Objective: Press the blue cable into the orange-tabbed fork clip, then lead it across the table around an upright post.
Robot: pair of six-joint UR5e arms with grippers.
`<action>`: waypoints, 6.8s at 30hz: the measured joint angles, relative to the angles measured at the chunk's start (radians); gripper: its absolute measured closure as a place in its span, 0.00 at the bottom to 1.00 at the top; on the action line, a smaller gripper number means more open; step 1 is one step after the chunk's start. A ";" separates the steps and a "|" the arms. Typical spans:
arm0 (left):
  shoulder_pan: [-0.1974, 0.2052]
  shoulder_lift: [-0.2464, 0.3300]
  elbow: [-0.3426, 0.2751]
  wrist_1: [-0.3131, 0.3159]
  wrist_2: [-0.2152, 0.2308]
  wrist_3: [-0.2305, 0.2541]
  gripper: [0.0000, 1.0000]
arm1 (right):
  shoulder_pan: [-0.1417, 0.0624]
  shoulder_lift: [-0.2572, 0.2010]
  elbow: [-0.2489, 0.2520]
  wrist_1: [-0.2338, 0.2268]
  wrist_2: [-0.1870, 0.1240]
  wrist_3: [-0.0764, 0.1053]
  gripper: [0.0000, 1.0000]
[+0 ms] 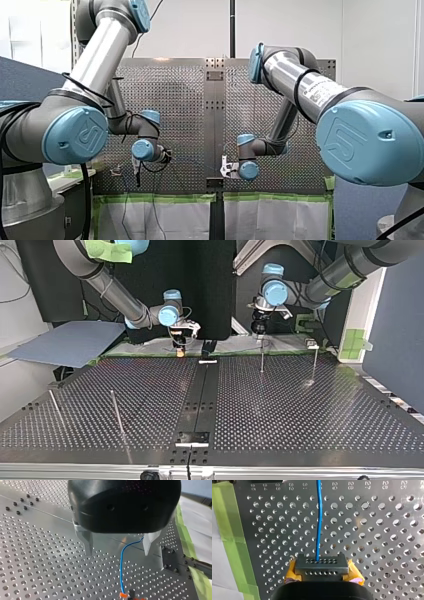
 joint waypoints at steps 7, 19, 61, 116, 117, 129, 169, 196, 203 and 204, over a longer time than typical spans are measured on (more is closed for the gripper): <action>-0.032 -0.012 0.019 0.022 -0.055 -0.004 0.00 | 0.002 0.000 -0.002 0.002 0.001 0.000 1.00; -0.080 -0.082 0.079 0.048 -0.118 -0.001 0.00 | 0.002 0.000 -0.003 0.005 0.000 0.000 1.00; -0.121 -0.235 0.346 -0.095 -0.327 0.107 0.00 | 0.003 0.000 -0.005 0.011 -0.001 0.000 1.00; -0.129 -0.234 0.363 -0.094 -0.300 0.099 1.00 | 0.005 0.000 -0.004 0.023 -0.001 0.000 1.00; -0.129 -0.233 0.362 -0.094 -0.298 0.099 1.00 | 0.005 0.000 -0.005 0.025 -0.001 0.000 1.00; -0.146 -0.196 0.362 -0.154 -0.295 0.114 1.00 | 0.004 -0.060 -0.003 0.097 0.003 -0.033 1.00; -0.257 0.203 0.389 -0.406 -0.332 0.044 1.00 | 0.049 -0.446 -0.004 0.287 -0.005 -0.034 1.00; -0.261 0.335 0.578 -0.531 -0.329 0.042 1.00 | 0.039 -0.698 -0.082 0.350 -0.007 -0.036 1.00; -0.261 0.334 0.643 -0.589 -0.307 0.037 1.00 | 0.027 -0.765 -0.086 0.373 -0.002 -0.034 1.00; -0.261 0.334 0.652 -0.598 -0.303 0.036 1.00 | 0.025 -0.778 -0.087 0.378 -0.001 -0.034 1.00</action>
